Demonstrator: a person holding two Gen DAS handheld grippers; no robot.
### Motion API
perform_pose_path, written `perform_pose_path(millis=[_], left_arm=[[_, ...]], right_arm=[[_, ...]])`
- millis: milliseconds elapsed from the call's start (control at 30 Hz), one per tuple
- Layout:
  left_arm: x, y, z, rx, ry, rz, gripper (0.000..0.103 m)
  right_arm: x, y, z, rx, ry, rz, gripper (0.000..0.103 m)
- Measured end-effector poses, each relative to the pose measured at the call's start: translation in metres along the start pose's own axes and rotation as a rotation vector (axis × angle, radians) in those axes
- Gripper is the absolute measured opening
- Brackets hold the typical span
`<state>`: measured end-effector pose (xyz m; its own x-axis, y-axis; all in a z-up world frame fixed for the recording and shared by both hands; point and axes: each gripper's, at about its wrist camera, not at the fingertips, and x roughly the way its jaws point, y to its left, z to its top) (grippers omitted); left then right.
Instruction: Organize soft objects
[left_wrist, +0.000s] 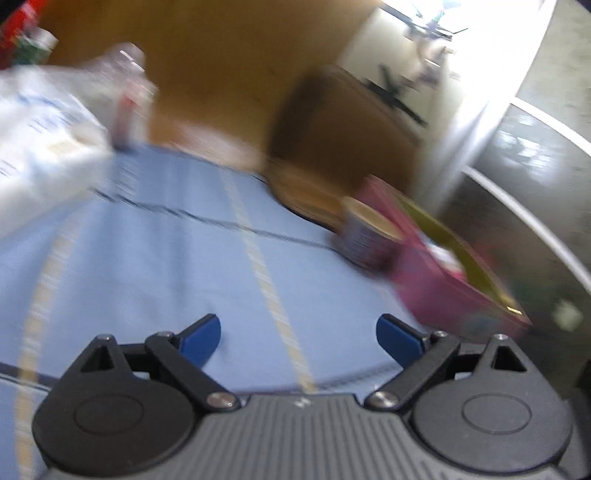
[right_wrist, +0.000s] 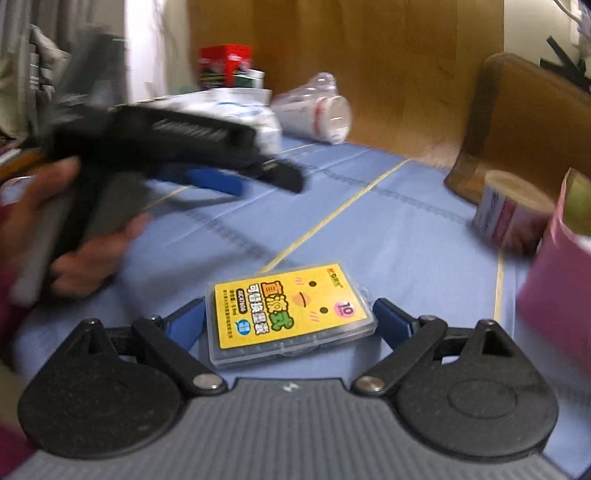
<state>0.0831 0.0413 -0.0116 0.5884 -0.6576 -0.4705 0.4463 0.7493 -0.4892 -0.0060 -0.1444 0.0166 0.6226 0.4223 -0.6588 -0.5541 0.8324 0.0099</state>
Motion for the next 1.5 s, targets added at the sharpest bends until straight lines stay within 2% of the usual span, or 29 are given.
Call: perform_pose_path(millis=[100, 133, 300, 600, 833, 967, 1033, 1100, 1267, 1400, 1500], left_arm=[[0.001, -0.006, -0.004, 0.017, 0.023, -0.041, 0.095], [-0.001, -0.007, -0.006, 0.012, 0.019, -0.050, 0.095], [-0.008, -0.005, -0.016, -0.039, 0.027, -0.112, 0.094], [-0.022, -0.009, -0.031, -0.102, 0.034, -0.147, 0.093], [-0.051, -0.009, -0.045, -0.118, 0.039, -0.153, 0.087], [-0.072, -0.004, -0.050, -0.142, 0.025, -0.126, 0.084], [-0.083, -0.004, -0.050, -0.134, 0.005, -0.098, 0.084], [-0.093, -0.006, -0.048, -0.107, -0.018, -0.059, 0.084], [-0.109, -0.021, -0.032, 0.024, -0.056, 0.127, 0.084], [-0.101, -0.030, -0.030, 0.047, -0.029, 0.111, 0.084], [-0.087, -0.035, -0.035, 0.049, 0.009, 0.084, 0.078]], right_arm=[[-0.019, 0.007, -0.020, -0.026, -0.035, -0.016, 0.099], [-0.022, 0.008, -0.025, -0.024, -0.043, -0.028, 0.103], [-0.031, 0.001, -0.039, 0.011, -0.064, -0.065, 0.103], [-0.044, 0.000, -0.050, -0.012, -0.084, -0.098, 0.103], [-0.059, 0.011, -0.051, -0.011, -0.135, -0.060, 0.100], [-0.058, 0.017, -0.051, -0.020, -0.141, -0.063, 0.095], [-0.056, 0.017, -0.050, -0.011, -0.142, -0.058, 0.088], [-0.055, 0.016, -0.050, 0.004, -0.146, -0.060, 0.086], [-0.058, 0.015, -0.050, 0.025, -0.158, -0.078, 0.085], [-0.059, 0.015, -0.051, 0.031, -0.162, -0.084, 0.082], [-0.060, 0.014, -0.051, 0.033, -0.158, -0.081, 0.079]])
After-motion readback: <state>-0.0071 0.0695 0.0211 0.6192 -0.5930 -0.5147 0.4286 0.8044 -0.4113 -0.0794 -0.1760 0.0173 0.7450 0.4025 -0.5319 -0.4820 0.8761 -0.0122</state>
